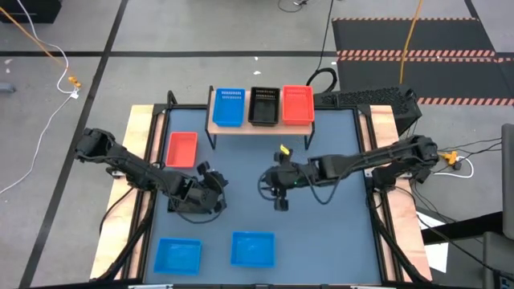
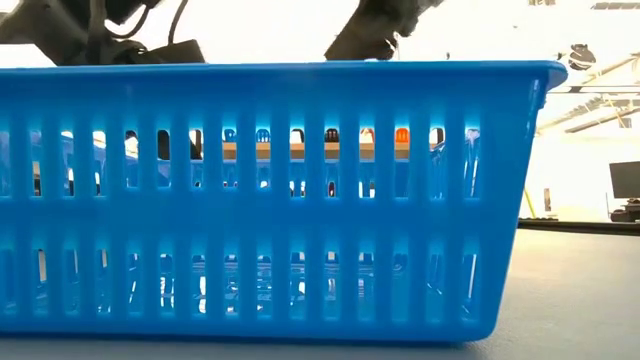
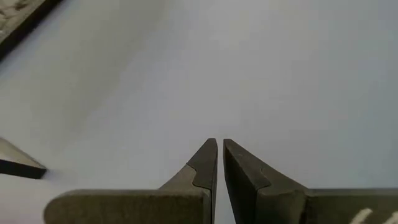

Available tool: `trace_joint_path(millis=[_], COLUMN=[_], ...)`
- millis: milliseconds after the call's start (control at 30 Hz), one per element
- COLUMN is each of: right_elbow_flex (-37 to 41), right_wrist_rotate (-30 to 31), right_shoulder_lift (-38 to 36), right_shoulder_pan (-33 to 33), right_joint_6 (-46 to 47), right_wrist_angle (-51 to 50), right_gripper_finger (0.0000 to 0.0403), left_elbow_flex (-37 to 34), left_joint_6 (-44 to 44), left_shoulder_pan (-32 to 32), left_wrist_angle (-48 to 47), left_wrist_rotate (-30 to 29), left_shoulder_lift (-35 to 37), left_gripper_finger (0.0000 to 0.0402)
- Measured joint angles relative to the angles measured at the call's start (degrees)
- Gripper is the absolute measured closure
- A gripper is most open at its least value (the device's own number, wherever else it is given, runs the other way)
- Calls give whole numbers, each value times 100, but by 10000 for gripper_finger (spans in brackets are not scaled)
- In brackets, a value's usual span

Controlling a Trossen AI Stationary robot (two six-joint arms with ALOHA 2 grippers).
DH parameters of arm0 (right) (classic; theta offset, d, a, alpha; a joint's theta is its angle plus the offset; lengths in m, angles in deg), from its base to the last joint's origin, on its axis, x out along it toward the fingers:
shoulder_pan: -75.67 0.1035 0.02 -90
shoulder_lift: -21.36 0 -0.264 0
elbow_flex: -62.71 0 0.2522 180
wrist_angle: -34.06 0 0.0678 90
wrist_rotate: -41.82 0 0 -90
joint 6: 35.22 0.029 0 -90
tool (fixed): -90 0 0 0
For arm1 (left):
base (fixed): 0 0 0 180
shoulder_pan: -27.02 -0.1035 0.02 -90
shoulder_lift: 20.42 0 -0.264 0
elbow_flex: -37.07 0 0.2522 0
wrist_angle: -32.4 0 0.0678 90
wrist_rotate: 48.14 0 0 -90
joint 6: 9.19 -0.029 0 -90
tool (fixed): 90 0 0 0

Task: Stack baskets on shelf by color
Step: Stack the black bin on the stacked black bins on the shelf

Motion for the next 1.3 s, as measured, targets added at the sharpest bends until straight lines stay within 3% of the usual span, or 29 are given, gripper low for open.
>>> trace_joint_path(millis=[233, 367, 667, 967, 1100, 1300], right_elbow_flex=[-1840, -2701, -2944, -2948, -2955, -2970], right_wrist_rotate=[25, 29, 19, -734, -718, -711], right_shoulder_lift=[1409, 2330, 3242, 4104, 4331, 4505], right_shoulder_pan=[-16, -18, -18, -169, -234, -231], right_joint_6=[-36, -370, -1282, -1741, -1734, -2100], right_wrist_angle=[-1674, -1744, 738, 3832, 4111, 3999], right_gripper_finger=[293, 293, 293, 293, 293, 284], left_elbow_flex=[3, 6, 7, 0, -7, -11], left_joint_6=[-246, -149, 1714, 3954, 4706, 4925], left_shoulder_pan=[-256, -302, 144, 810, 830, 830], left_wrist_angle=[-36, -619, -2901, -4440, -4983, -5250], left_wrist_rotate=[-32, -34, -504, -1087, -1051, -1012], left_shoulder_lift=[0, 169, 1037, 1250, 1241, 1237], left_gripper_finger=[371, 371, 371, 371, 371, 371])
